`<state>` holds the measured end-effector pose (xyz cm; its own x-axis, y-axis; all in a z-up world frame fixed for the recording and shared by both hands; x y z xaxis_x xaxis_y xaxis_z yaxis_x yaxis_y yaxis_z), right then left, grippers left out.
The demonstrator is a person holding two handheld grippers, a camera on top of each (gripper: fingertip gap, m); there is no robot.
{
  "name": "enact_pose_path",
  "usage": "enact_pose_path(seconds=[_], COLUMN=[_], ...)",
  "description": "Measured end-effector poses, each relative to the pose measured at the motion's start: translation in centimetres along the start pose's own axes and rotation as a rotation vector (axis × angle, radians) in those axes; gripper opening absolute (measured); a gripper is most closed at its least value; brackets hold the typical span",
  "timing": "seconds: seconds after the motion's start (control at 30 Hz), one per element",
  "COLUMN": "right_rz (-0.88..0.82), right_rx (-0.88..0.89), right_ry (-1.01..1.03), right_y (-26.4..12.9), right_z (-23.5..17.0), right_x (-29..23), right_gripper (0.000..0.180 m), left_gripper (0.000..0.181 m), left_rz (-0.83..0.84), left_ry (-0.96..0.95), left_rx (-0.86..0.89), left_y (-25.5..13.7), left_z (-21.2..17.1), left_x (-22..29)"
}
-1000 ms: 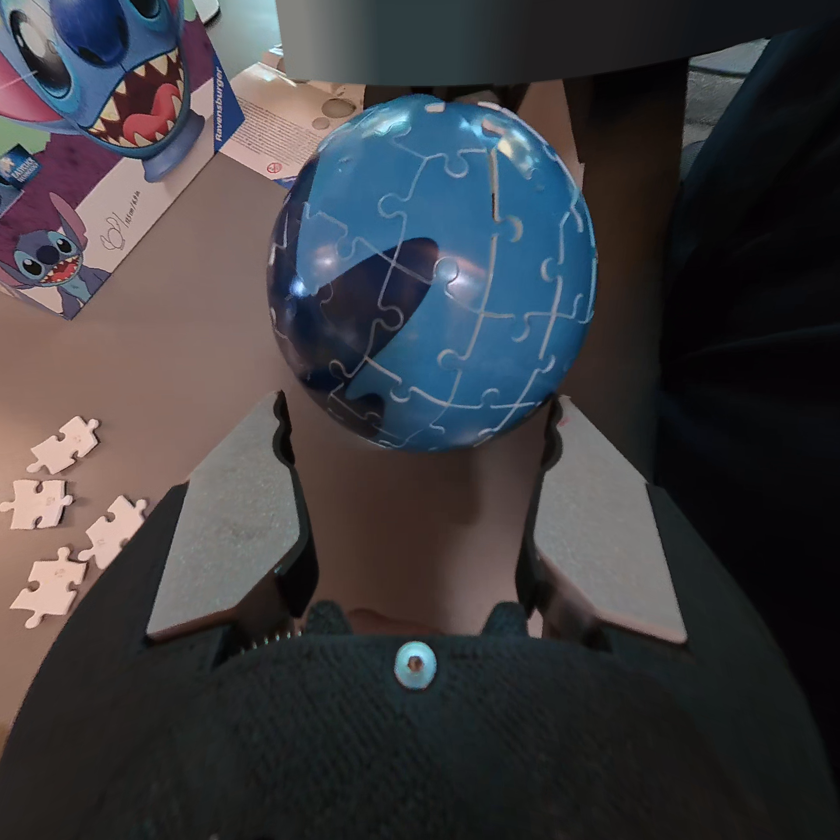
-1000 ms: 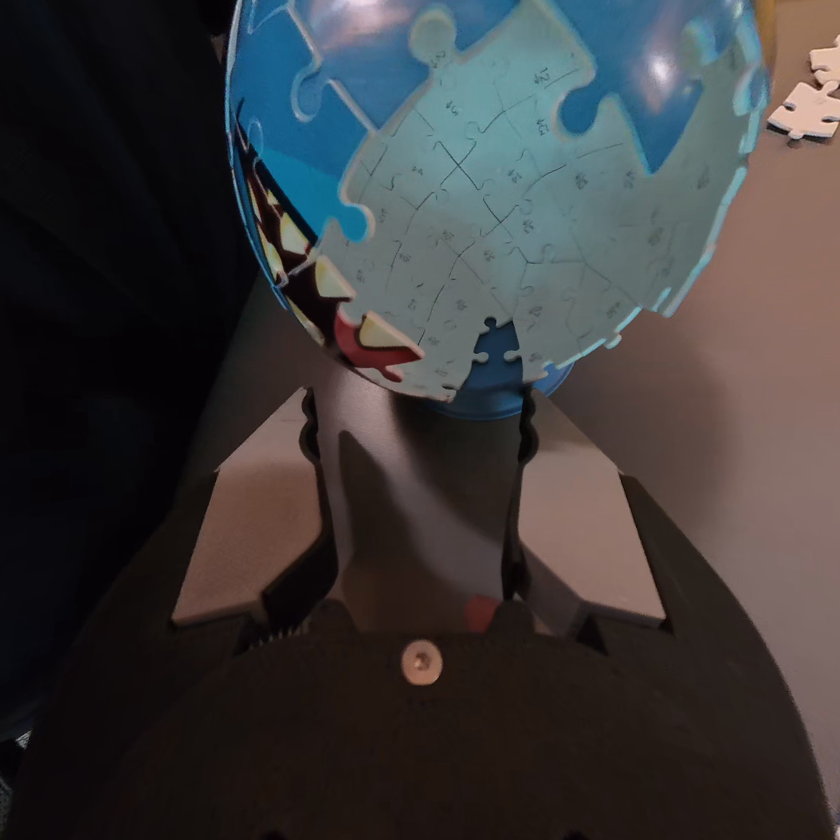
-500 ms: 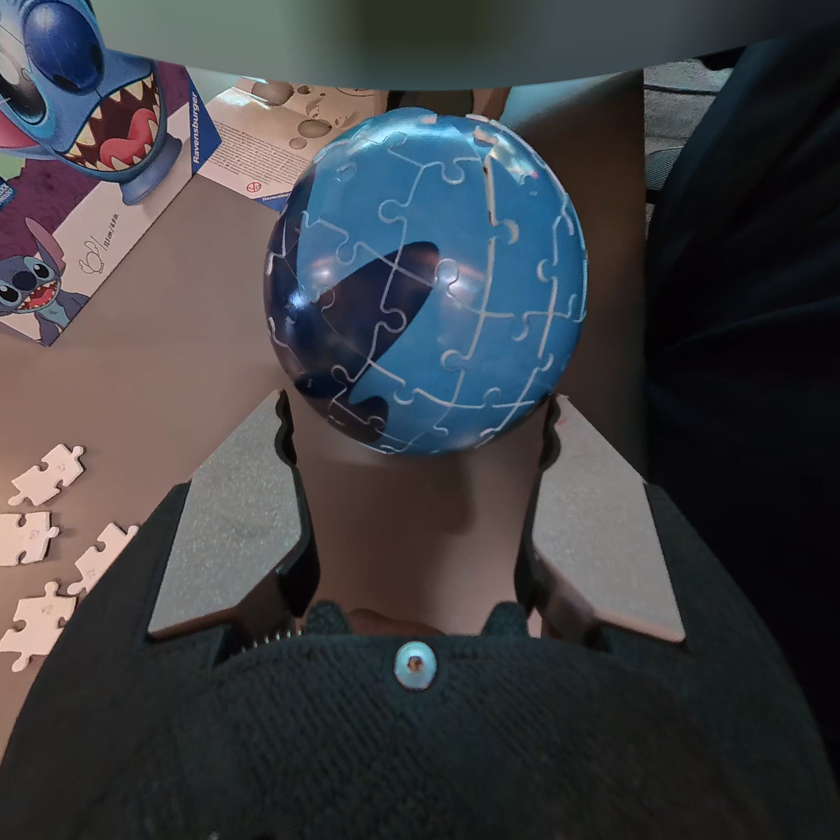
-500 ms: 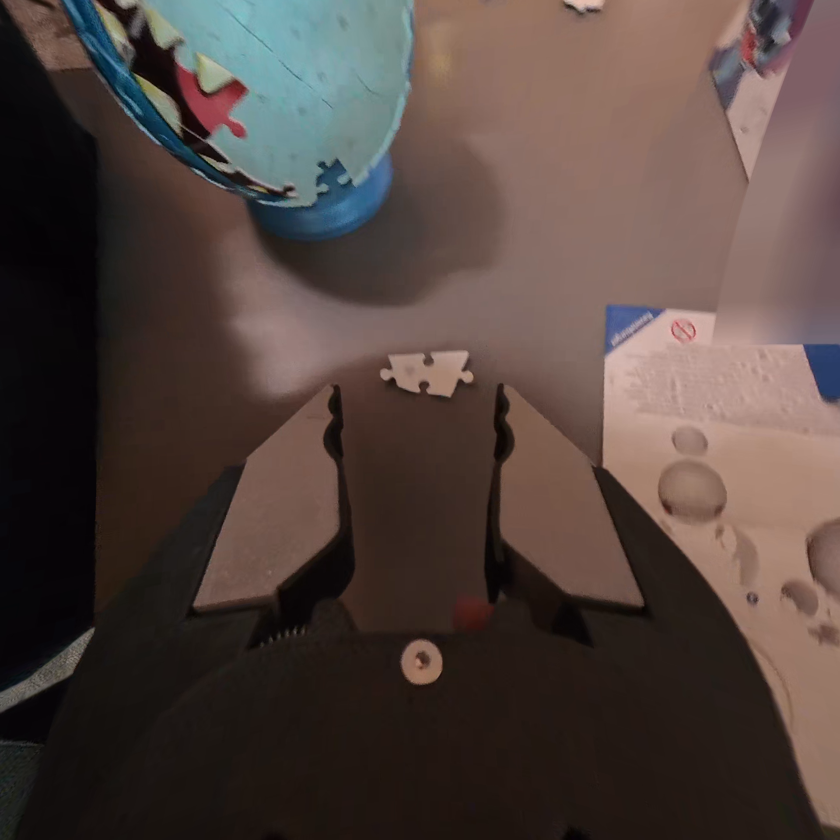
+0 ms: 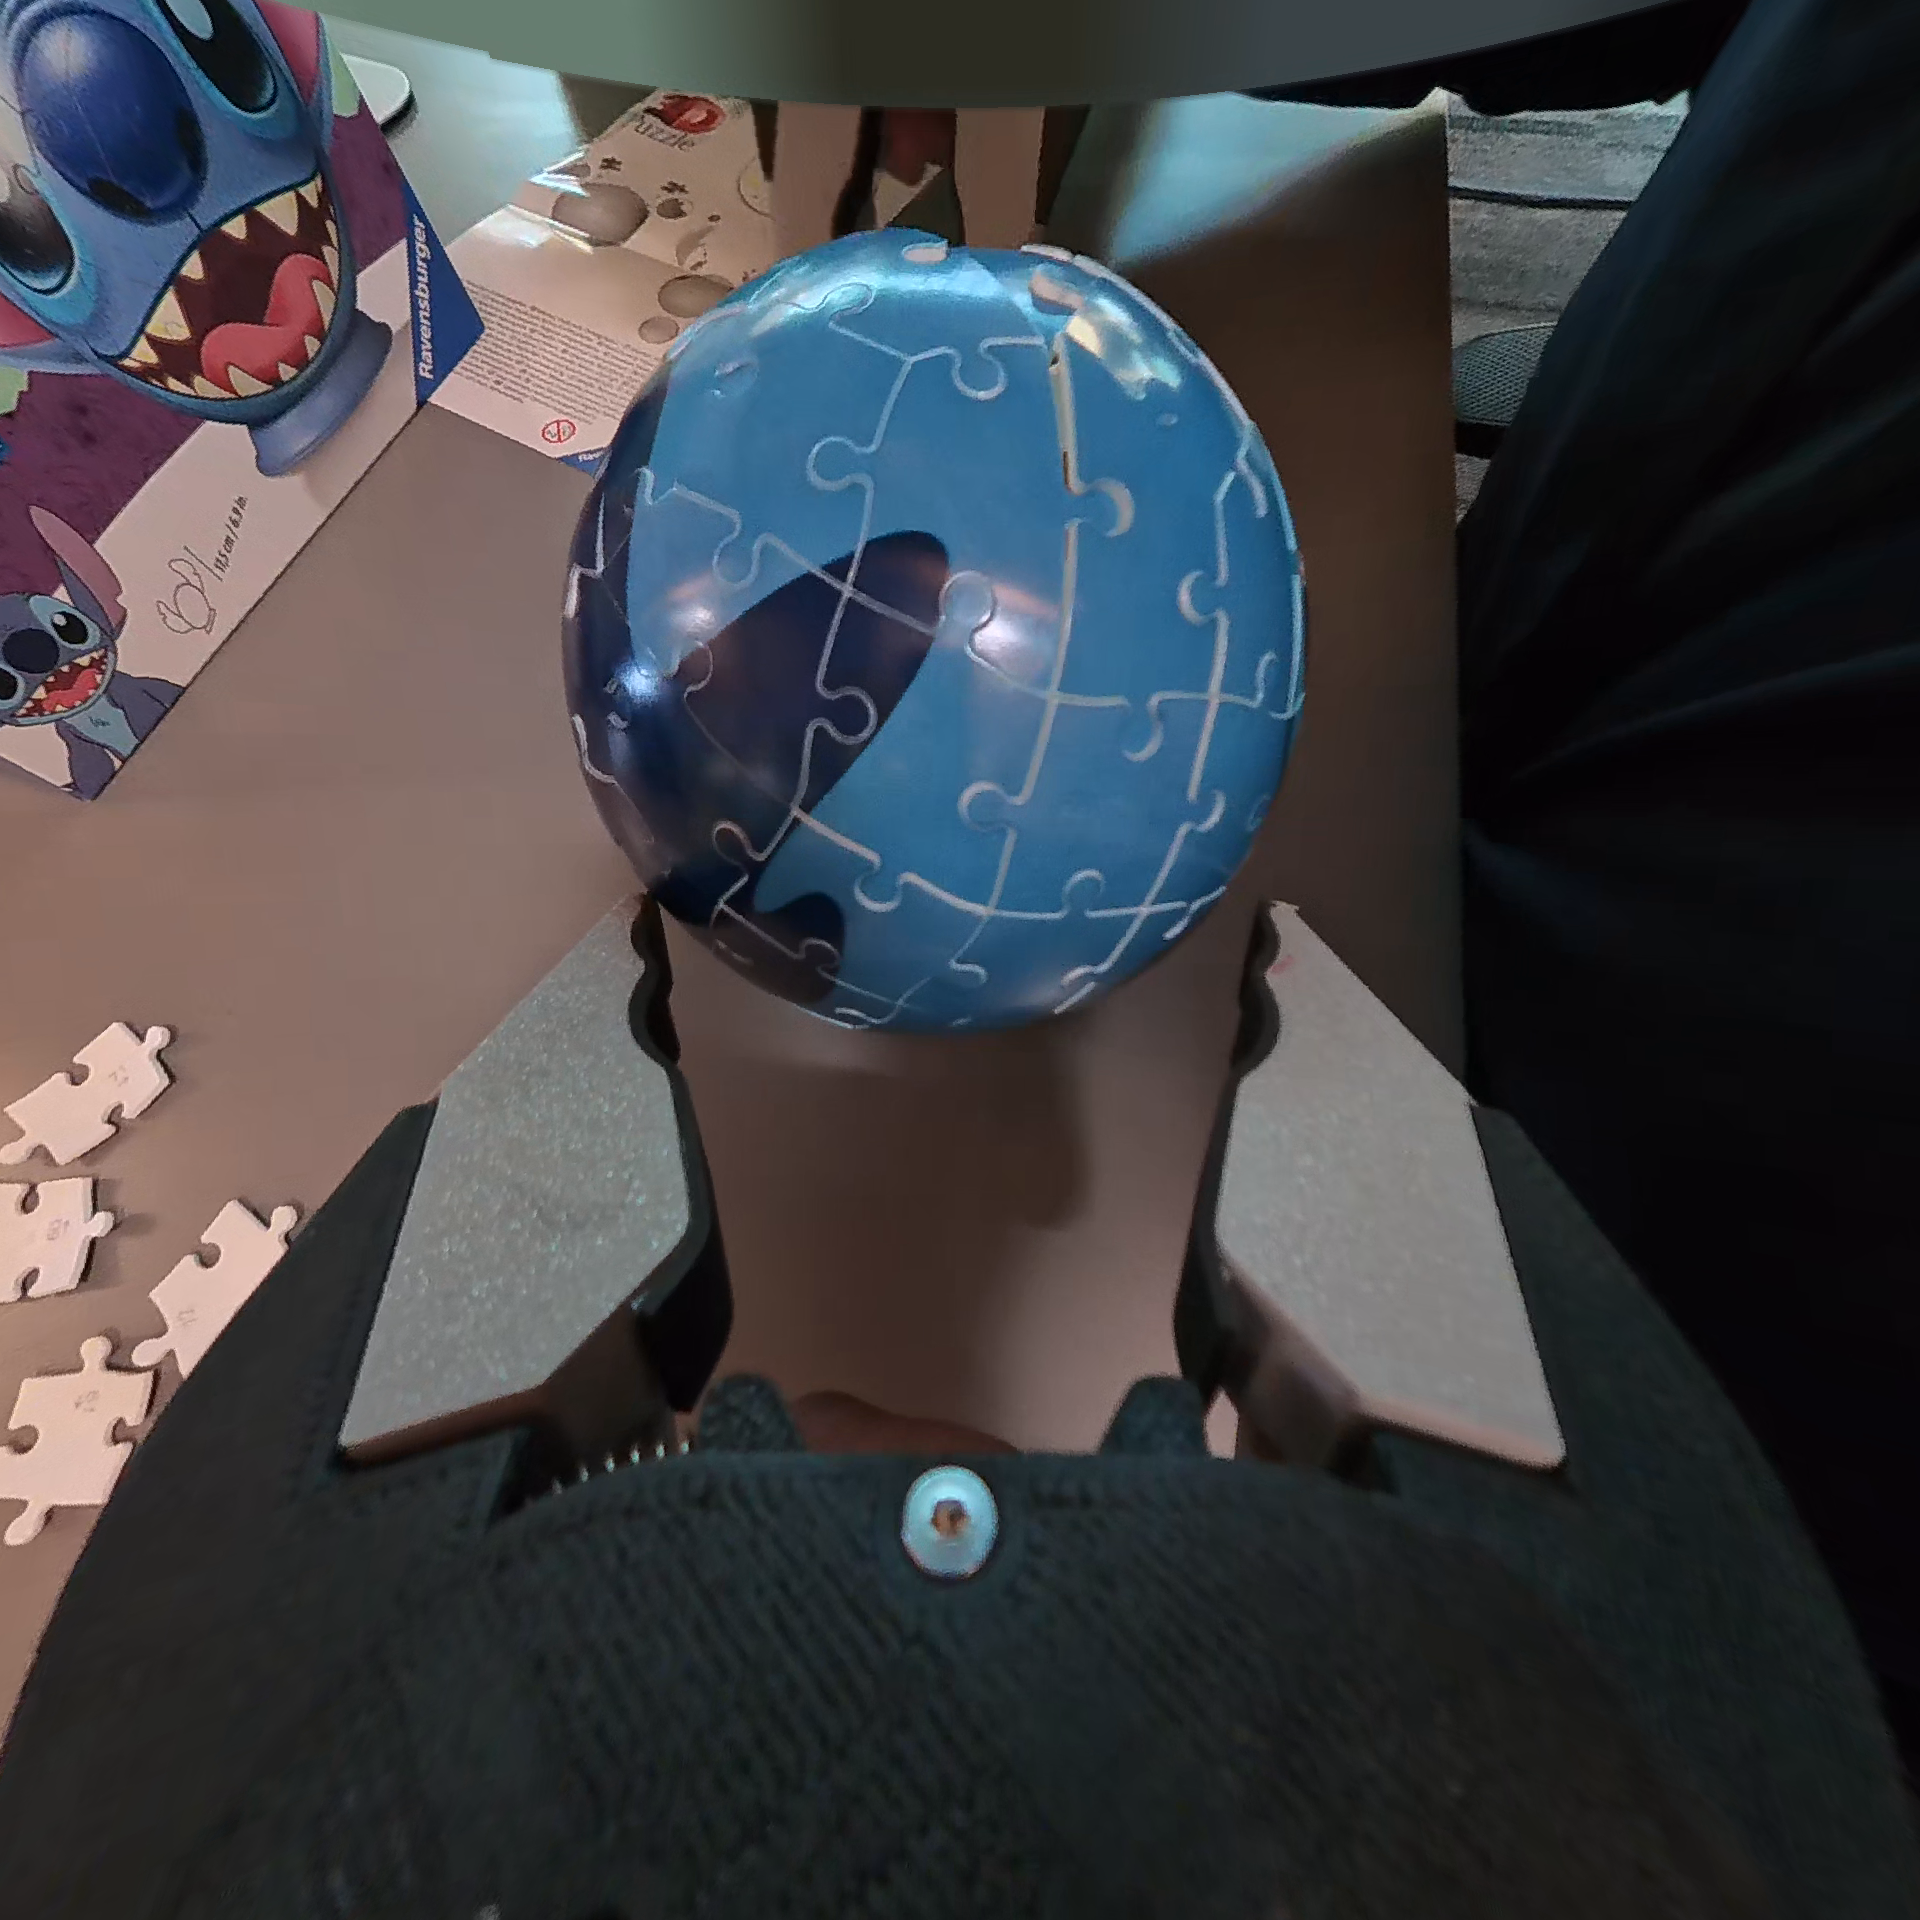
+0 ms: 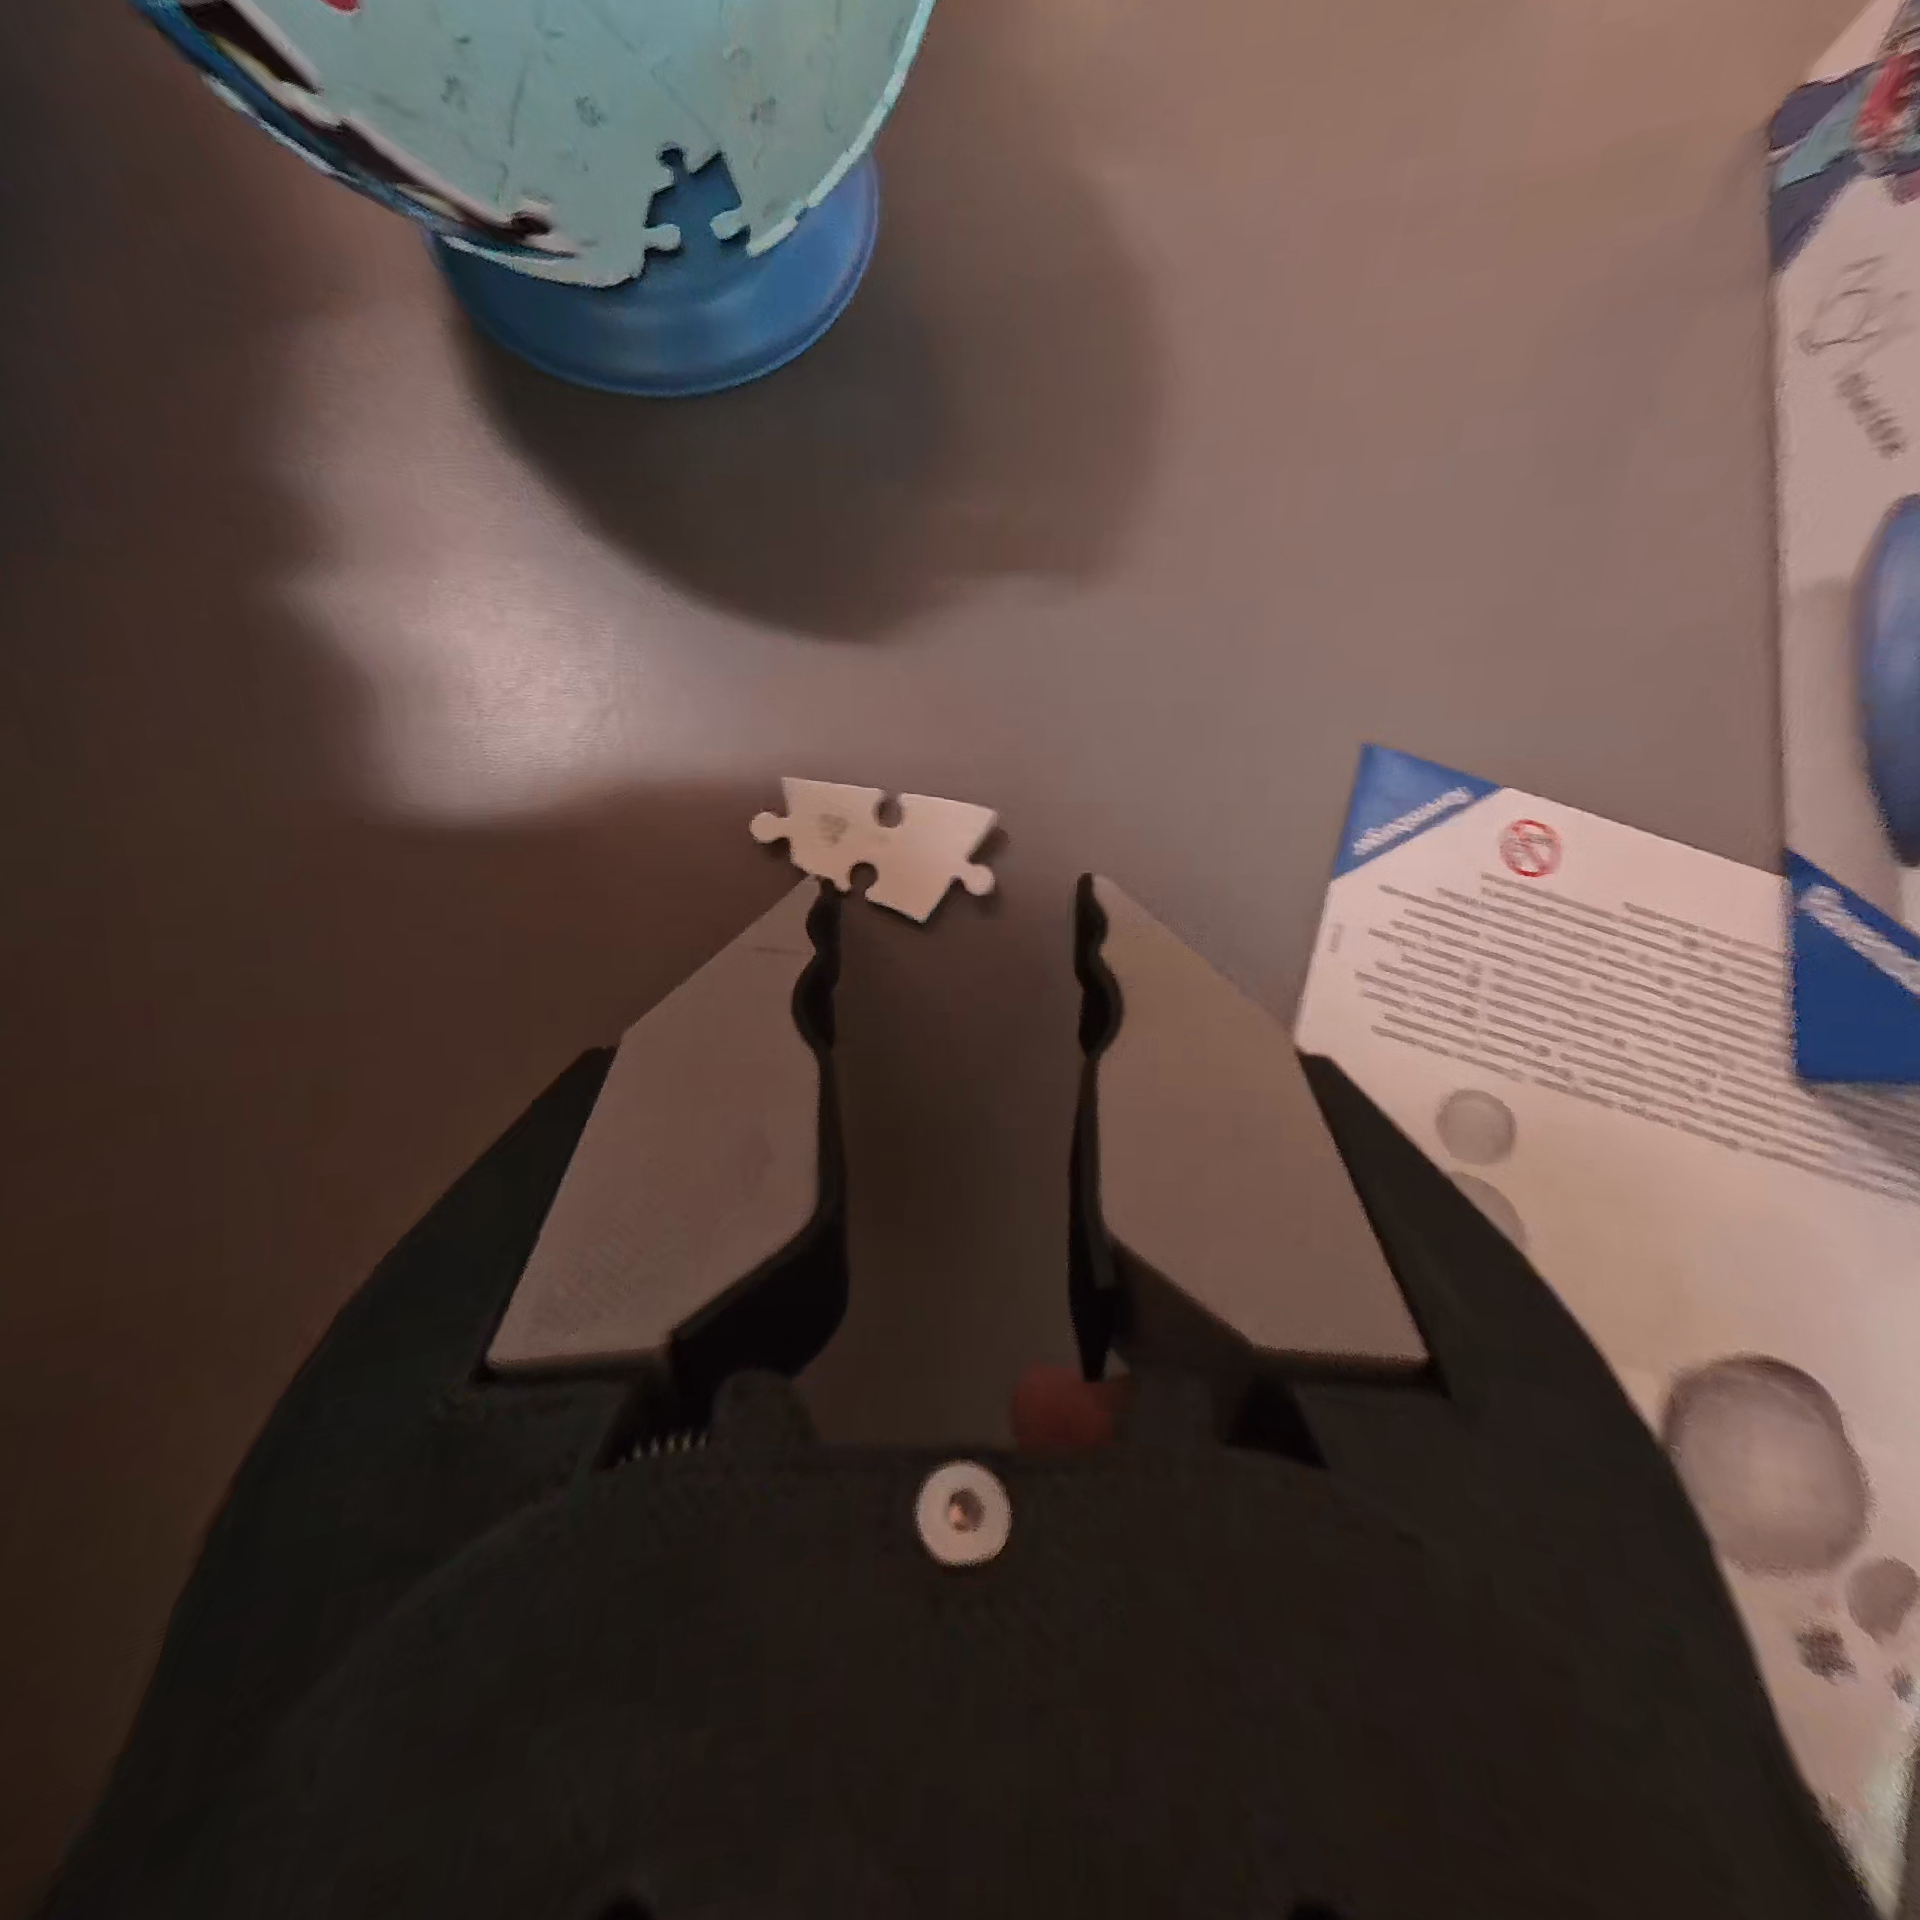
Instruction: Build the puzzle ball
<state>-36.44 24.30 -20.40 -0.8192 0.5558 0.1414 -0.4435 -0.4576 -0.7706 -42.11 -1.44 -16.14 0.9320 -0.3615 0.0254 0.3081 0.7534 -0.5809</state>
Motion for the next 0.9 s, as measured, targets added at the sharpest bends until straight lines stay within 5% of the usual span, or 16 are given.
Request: enact_pose_path(seconds=[0.13,0.63,0.9], right_rz=[0.047,-0.006,-0.013], right_rx=[-0.008,-0.012,0.034], right_ry=[-0.006,0.035,0.07], right_y=[0.1,0.3,0.4], right_z=[0.2,0.7,0.7], right_x=[-1.2,-2.4,-2.7], right_gripper=[0.028,0.039,0.021], left_gripper=[0.107,0.105,0.105], left_rz=[-0.004,0.002,0.0], left_ry=[0.003,-0.005,-0.005], left_rx=[-0.013,-0.003,-0.012], left_y=[0.0,-0.2,-0.3], left_z=[-0.2,-0.4,-0.5], left_x=[0.0,0.1,0.2])
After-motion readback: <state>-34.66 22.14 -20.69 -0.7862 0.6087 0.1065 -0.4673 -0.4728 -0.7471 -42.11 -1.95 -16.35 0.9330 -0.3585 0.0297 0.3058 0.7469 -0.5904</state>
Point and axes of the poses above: each gripper's, where its closed fingertips meet, y out along the fingers, z out of its top, x = y × z across the jaws, the point moved 6 cm from there along -y, back along the fingers, and after that the axes turned 6 degrees about -z, right-handed, at the moved point
